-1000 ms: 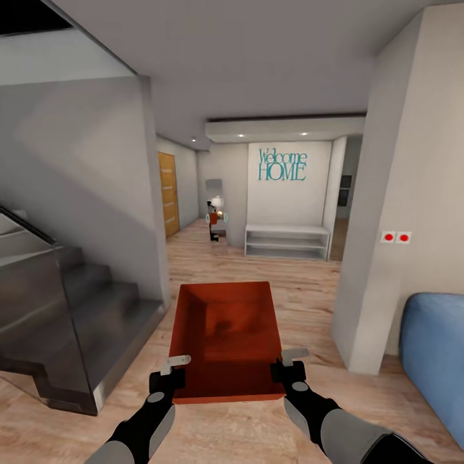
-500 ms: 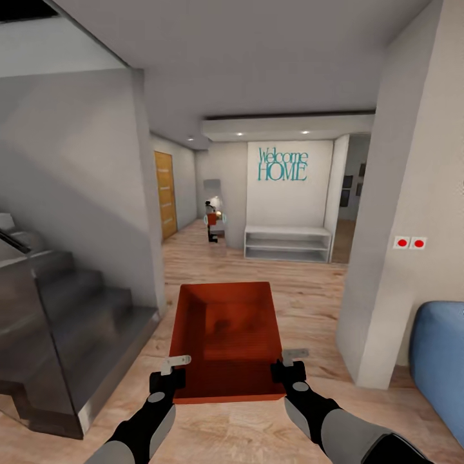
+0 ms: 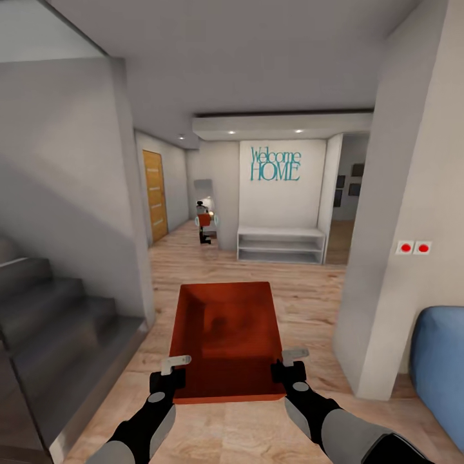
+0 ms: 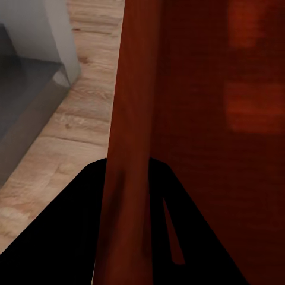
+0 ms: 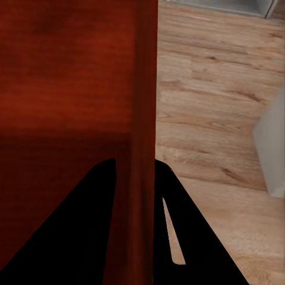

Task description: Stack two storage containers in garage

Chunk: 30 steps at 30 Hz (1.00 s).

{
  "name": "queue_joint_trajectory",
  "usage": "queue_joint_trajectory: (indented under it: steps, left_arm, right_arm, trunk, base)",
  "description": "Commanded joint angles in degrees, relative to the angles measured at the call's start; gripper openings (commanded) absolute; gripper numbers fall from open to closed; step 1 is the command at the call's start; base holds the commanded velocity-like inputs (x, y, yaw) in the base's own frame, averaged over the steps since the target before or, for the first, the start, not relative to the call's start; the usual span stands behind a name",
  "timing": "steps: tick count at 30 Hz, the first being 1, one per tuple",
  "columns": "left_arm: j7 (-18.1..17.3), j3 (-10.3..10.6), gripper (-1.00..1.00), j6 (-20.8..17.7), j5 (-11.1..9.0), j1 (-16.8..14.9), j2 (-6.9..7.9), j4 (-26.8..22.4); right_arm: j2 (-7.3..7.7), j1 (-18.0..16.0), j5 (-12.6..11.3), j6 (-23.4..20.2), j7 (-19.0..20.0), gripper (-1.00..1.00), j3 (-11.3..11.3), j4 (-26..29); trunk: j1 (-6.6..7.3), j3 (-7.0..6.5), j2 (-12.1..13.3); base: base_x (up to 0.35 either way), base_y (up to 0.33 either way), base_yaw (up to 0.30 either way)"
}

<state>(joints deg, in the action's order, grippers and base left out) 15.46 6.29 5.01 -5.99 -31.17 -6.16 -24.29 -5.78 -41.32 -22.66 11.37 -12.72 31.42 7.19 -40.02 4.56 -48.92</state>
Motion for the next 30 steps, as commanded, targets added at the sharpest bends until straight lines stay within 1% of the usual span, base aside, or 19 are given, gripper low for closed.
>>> queue_joint_trajectory:
  steps: [1,30]
  left_arm:
    - [1.33,-3.16,-1.00,0.28,-0.83,-0.03,1.15,0.12]
    - [1.33,-3.13,-1.00,0.17,-0.86,-0.02,1.16,0.48]
  right_arm:
    - [-0.03,-0.08,0.53,2.25,0.16,-1.00,-2.59,0.27]
    - [-0.03,-0.08,0.52,2.25,0.15,-1.00,-2.59,0.21]
  trunk:
    - [-0.04,0.09,-0.07]
    - [-0.04,0.09,-0.07]
  base:
    - [0.322,0.000,-0.001]
    - [0.322,0.000,0.000]
